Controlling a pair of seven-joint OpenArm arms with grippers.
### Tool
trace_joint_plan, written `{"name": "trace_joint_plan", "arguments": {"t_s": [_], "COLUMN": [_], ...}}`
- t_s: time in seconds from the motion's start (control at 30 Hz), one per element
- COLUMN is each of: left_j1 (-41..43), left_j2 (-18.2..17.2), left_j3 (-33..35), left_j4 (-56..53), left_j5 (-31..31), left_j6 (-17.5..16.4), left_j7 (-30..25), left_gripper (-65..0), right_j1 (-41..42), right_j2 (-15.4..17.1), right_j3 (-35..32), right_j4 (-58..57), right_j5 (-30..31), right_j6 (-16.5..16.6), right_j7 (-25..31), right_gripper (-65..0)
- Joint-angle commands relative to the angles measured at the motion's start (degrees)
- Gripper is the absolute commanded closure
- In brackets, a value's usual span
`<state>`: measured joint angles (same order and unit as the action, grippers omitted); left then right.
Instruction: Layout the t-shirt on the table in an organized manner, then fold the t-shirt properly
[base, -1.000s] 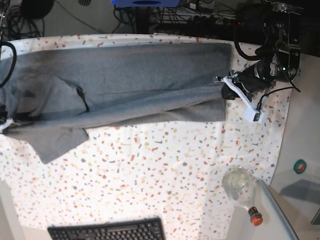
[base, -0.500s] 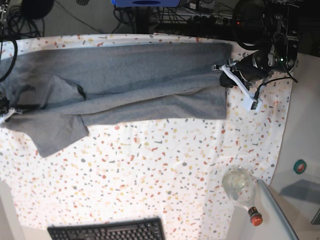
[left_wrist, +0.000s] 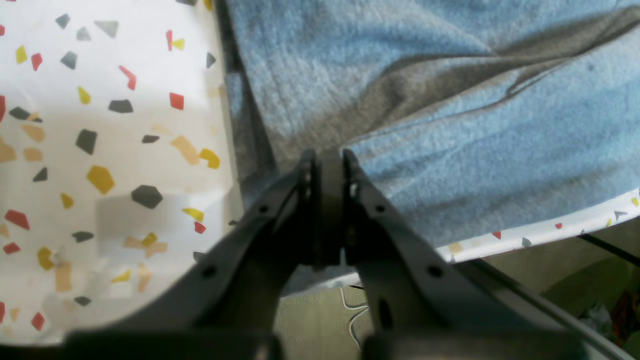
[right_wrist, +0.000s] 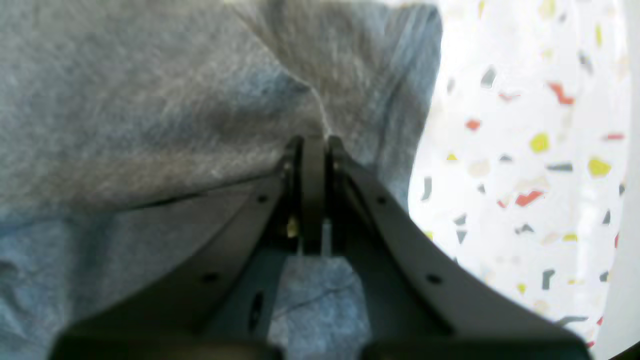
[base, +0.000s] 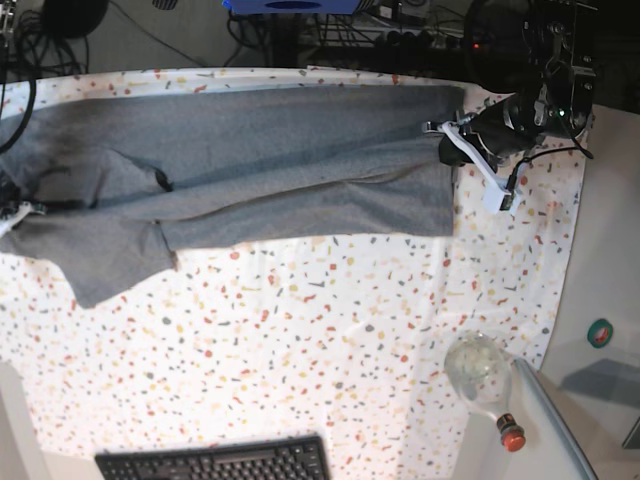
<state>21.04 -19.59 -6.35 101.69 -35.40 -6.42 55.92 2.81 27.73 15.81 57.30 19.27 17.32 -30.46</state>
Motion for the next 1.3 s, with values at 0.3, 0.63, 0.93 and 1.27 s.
{"name": "trace_joint_plan", "arguments": {"t_s": [0.3,0.63,0.93,1.27], "left_j1": [0.55,0.55,0.55,2.48], "left_j2": [-0.41,-0.41,-0.41,5.40], "left_j3": [-0.29,-0.29,-1.08,-13.56], "left_j4": [-0.99,-1.69,-1.25,8.42], "left_j5": [4.50,6.17,6.17,6.08], "left_j6": [-0.22,-0.22,-0.22,-0.22], "left_j7": [-0.84,-0.67,-0.67,-0.93], "left_gripper": [0.0,0.0,-26.7,-61.9], "right_j1": [-1.18,-1.45,-6.81,-2.15], "right_j2": [0.01,-0.52,-3.59,-5.09], "right_j3": [0.49,0.58,6.03,14.30], "right_j4": [1.03,1.03,17.91,17.30], "right_j5": [0.03,0.12,0.12,-0.06], "right_j6": [-0.40,-0.40,-0.57,-0.57], "right_j7": [0.88,0.26,-9.06,-8.18], "right_gripper": [0.0,0.0,-17.9,-22.8]}}
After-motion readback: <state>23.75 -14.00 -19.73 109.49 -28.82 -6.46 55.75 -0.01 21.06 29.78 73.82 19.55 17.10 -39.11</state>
